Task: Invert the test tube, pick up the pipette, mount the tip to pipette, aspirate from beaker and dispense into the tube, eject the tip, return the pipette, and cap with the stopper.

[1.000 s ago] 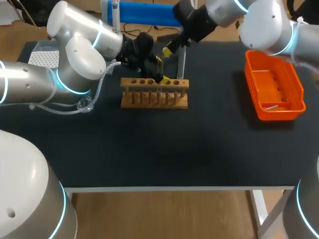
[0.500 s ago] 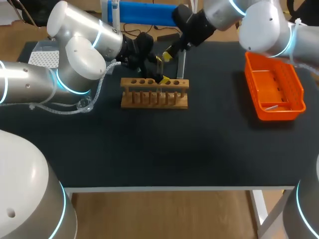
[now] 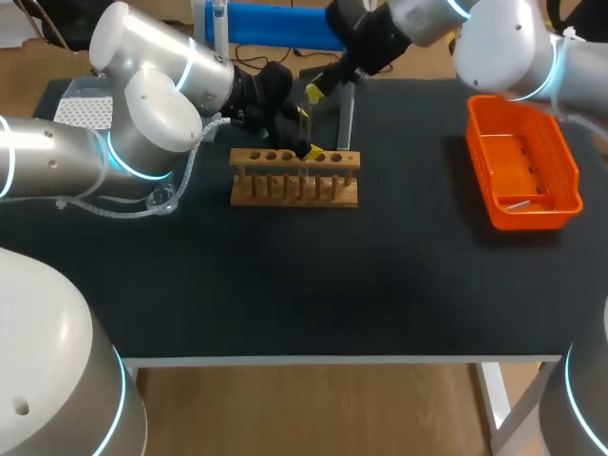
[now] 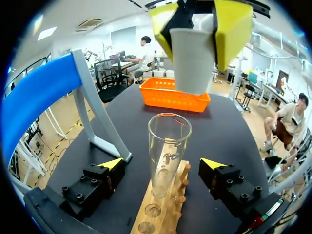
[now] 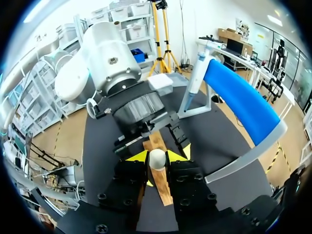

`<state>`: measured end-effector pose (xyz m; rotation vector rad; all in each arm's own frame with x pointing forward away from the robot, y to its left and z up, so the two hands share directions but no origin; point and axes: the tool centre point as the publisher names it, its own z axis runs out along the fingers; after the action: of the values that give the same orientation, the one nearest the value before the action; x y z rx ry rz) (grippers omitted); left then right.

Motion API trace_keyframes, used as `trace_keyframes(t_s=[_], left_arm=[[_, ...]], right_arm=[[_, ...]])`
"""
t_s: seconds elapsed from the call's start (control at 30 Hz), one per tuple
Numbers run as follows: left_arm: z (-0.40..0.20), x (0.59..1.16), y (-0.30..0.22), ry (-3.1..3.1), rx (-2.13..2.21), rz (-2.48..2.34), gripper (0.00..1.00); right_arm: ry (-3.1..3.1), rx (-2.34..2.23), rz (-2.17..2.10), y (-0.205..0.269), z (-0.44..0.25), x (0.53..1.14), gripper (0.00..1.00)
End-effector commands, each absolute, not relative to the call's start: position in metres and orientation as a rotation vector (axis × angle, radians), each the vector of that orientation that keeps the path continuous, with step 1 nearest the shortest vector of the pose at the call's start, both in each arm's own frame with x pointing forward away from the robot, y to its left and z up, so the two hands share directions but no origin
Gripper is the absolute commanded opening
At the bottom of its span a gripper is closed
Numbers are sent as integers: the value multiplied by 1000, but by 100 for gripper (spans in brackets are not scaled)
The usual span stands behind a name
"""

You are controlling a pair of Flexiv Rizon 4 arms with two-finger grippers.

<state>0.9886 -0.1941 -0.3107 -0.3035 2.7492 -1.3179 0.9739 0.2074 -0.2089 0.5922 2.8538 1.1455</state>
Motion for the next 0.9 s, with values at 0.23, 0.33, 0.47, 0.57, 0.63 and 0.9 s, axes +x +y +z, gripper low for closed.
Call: trace_keyframes(t_s=[0.23, 0.33, 0.47, 0.57, 0.63, 0.9], left_arm=[[-312, 989, -194, 2746, -302, -1323, 100], [-312, 989, -194, 2746, -302, -1323, 100], [-312, 989, -194, 2746, -302, -1323, 100], [-312, 989, -194, 2746, -302, -1323, 100], [-312, 989, -194, 2746, -302, -1323, 100], [-312, 989, -194, 2746, -302, -1323, 100]], right_arm=[[2869, 584, 1136, 212, -213, 972, 0], [2873, 586, 1134, 213, -215, 971, 0], [2877, 589, 1132, 214, -219, 970, 0], [2879, 595, 1129, 214, -221, 970, 0], [2882, 598, 1125, 213, -223, 969, 0], [2891, 603, 1113, 213, -228, 968, 0]])
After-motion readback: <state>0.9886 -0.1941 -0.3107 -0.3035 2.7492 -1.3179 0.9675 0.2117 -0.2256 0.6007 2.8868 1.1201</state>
